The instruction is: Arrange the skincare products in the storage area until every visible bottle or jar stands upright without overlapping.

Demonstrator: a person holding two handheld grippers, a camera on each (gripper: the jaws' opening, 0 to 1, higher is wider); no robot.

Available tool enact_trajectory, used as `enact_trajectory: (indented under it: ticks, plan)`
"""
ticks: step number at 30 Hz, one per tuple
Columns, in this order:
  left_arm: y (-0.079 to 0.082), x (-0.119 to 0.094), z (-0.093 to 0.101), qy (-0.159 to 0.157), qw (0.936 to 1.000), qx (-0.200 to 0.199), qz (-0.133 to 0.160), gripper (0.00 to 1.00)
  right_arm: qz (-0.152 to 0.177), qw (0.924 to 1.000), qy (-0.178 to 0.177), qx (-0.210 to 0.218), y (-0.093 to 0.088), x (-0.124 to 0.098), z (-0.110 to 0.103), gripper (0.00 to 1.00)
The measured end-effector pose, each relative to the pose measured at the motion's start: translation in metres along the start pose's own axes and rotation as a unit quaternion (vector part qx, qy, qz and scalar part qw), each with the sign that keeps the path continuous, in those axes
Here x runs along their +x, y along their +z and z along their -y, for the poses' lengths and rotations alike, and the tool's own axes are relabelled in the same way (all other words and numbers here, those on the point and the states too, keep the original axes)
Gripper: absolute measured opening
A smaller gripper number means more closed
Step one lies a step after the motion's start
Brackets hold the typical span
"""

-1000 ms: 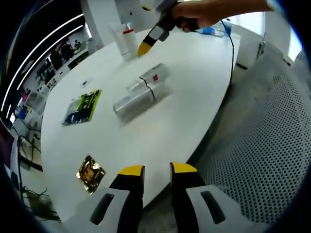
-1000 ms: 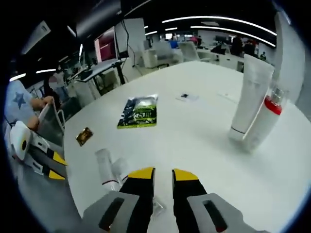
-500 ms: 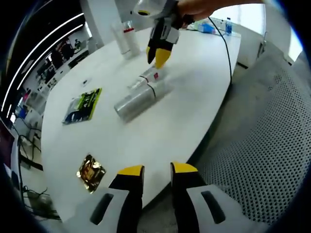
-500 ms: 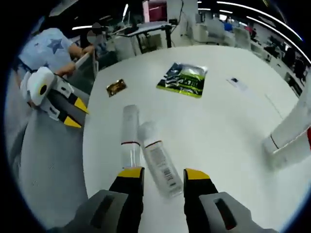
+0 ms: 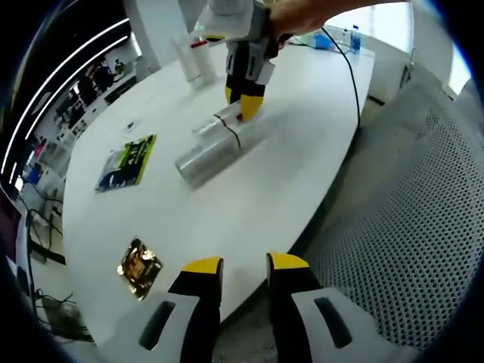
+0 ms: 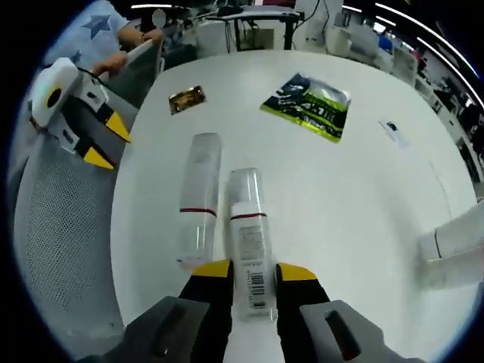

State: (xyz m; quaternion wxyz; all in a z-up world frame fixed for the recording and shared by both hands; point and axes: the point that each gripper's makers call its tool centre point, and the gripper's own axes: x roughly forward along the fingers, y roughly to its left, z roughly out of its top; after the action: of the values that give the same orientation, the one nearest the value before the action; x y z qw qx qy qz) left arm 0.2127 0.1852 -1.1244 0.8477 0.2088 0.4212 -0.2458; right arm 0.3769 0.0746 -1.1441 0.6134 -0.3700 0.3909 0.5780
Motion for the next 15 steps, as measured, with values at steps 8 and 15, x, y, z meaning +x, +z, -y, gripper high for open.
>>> enact_trajectory:
  ticks: [8, 15]
  plan:
    - [0.002, -0.001, -0.001, 0.001, 1.0, -0.004, 0.006, 0.21, 0.062, 0.9914, -0.047, 0.105, 0.006, -0.016, 0.011, 0.13]
    - [0.013, -0.005, -0.005, 0.002, 0.9991, -0.024, 0.036, 0.22, 0.16, 0.9629, -0.051, 0.211, 0.02, -0.044, 0.001, 0.13]
